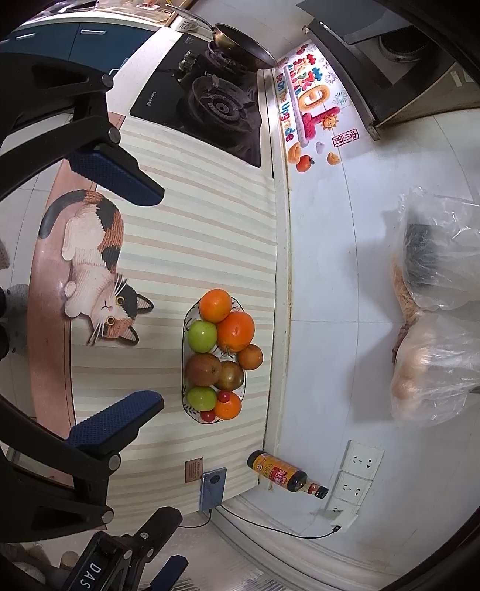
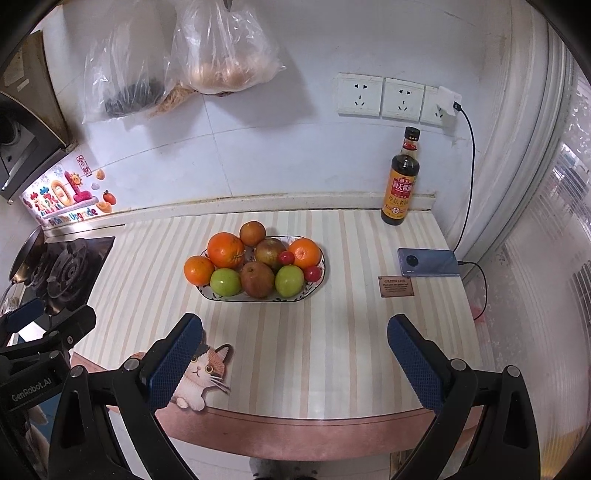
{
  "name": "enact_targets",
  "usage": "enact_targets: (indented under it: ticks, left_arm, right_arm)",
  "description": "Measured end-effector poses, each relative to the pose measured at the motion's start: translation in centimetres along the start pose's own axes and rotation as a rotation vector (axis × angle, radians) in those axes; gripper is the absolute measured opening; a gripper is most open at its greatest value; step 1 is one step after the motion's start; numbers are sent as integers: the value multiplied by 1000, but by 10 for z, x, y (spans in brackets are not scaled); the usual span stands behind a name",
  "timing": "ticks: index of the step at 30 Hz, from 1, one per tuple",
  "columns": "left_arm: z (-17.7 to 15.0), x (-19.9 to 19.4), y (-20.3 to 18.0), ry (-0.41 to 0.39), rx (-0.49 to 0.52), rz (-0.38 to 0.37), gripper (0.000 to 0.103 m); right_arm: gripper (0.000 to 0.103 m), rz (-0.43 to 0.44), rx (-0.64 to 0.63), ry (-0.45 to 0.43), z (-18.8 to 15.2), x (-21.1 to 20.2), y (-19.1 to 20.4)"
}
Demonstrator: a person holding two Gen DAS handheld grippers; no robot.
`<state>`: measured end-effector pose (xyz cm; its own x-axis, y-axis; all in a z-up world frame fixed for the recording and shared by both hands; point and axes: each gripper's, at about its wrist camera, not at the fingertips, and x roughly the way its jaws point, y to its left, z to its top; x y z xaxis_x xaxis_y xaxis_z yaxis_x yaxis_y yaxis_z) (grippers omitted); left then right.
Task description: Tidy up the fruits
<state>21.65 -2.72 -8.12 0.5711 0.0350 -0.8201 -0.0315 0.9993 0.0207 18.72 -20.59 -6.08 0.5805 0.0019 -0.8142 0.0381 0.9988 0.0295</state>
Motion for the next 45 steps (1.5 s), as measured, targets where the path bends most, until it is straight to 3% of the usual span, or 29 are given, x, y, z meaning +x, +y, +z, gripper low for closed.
enact_targets:
  ticks: [45]
  left_arm:
    - [4,7,-2,10,-3,-26,103]
  right_arm:
    - [102,-18,-26,20,6,5,6]
